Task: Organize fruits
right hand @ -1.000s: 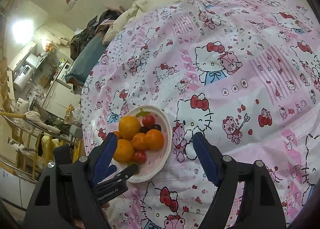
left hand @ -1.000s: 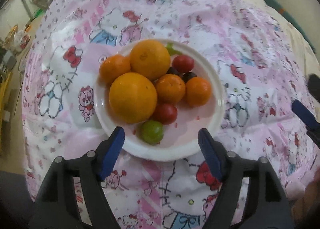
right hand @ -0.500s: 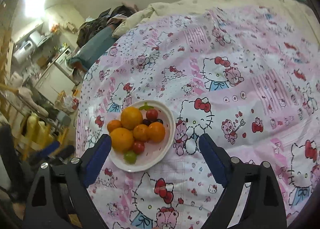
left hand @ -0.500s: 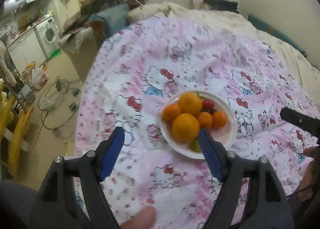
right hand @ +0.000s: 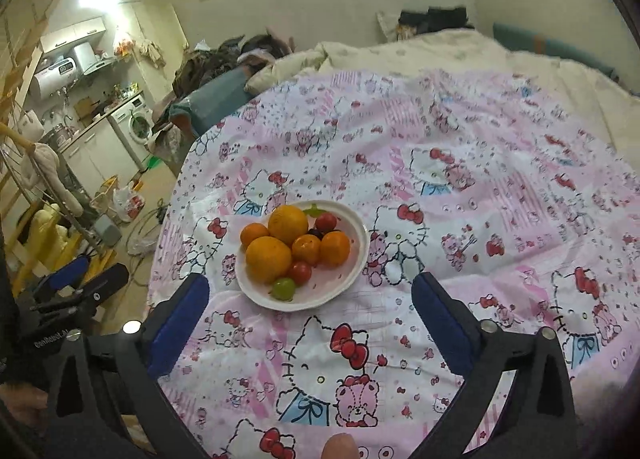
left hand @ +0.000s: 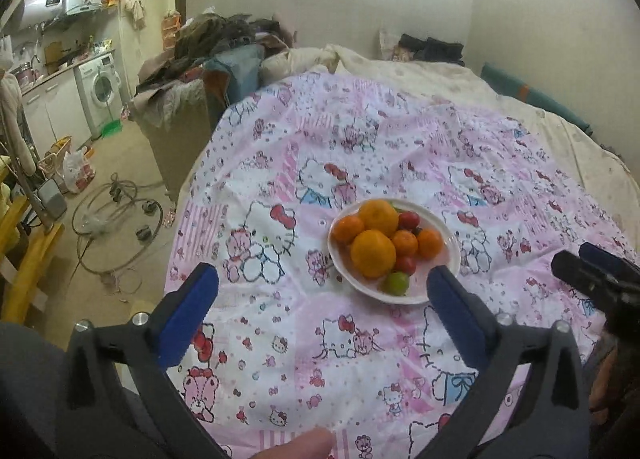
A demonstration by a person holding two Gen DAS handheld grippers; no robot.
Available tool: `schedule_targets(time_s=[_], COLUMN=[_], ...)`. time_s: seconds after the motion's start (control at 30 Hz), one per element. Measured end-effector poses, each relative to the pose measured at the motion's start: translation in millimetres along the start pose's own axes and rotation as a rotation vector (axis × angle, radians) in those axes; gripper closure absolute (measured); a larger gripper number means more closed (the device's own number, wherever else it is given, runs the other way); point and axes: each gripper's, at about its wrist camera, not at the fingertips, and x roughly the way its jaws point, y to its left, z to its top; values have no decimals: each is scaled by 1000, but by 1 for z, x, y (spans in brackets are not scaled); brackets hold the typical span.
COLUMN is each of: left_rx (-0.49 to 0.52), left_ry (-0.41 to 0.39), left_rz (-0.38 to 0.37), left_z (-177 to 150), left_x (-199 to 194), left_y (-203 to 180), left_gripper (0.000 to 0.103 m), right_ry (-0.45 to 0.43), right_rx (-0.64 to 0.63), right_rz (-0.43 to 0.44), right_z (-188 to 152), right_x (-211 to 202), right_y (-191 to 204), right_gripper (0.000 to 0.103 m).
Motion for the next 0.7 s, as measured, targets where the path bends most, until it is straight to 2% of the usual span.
schedule_targets(time_s=[0.07,0.27,0.7], left_rx=[-6,30,8], left_ry=[0,1,12], left_rz=[-26,-18,-25], left_z=[-4,-10,-10], left_x=[1,7,8], left_y=[-2,-18,-15], left_gripper=[0,0,0], right_ry=[-13,-31,-29], right_rx=[-15,-41,-63], right_rz=[-34,-99,-103], right_z=[-8,-13,-15], right_x=[1,11,14], right_y=[2,3,6], right_gripper=[0,0,0])
